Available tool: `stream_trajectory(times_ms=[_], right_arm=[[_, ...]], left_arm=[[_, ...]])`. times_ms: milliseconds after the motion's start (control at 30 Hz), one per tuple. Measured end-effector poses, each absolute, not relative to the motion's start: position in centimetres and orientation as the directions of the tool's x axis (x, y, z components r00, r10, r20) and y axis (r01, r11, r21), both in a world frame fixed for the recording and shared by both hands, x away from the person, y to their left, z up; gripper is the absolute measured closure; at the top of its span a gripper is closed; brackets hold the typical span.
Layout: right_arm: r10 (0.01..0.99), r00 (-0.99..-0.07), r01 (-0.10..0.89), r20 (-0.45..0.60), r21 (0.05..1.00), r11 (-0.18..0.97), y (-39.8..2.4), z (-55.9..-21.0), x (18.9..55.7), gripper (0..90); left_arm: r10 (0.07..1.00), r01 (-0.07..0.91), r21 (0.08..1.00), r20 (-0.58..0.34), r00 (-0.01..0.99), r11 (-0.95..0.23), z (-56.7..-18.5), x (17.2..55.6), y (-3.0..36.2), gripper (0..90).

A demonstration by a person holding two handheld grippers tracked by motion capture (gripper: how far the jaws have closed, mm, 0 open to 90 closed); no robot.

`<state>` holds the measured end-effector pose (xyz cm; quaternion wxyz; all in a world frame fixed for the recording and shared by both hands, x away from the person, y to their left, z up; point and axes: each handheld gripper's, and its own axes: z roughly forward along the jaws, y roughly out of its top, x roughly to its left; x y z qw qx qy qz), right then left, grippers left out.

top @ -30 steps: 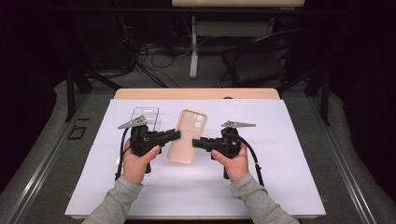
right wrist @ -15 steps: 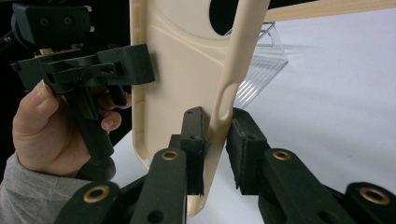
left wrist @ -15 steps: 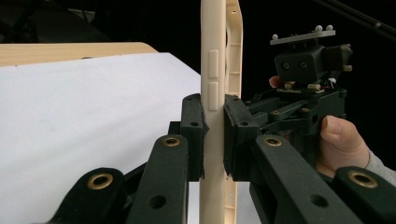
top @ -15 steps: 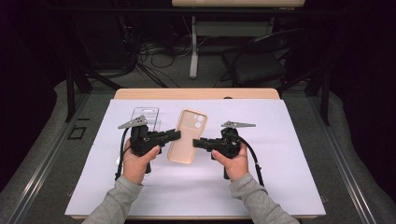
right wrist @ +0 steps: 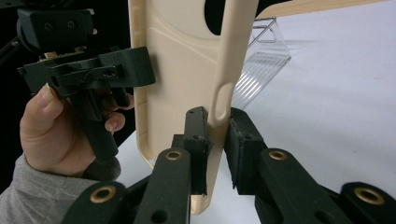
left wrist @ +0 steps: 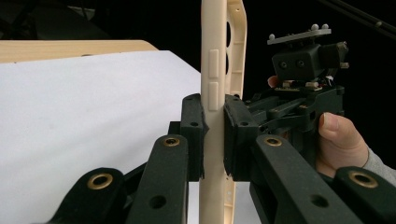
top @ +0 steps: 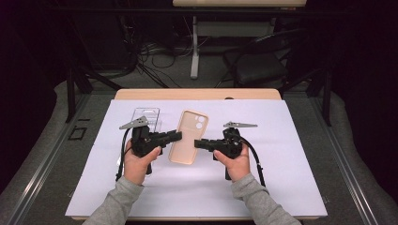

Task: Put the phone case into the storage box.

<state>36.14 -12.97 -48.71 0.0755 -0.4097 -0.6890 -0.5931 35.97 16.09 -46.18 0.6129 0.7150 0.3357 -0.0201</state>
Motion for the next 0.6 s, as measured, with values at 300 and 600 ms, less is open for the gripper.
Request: stream_trajectory(times_ms=[300, 600], right_arm=[[0.469, -0.652, 0.658, 0.596, 0.752, -0.041, -13.05, -48.77, 36.21, 80.5], [0.464, -0.651, 0.660, 0.600, 0.750, -0.043, -13.09, -48.82, 36.20, 80.9]], left_arm=[[0.453, 0.509, 0.860, -0.443, 0.773, -0.027, -46.26, 36.04, 16.10, 80.3], [0.451, 0.510, 0.860, -0.445, 0.773, -0.026, -46.26, 36.06, 16.12, 80.3]])
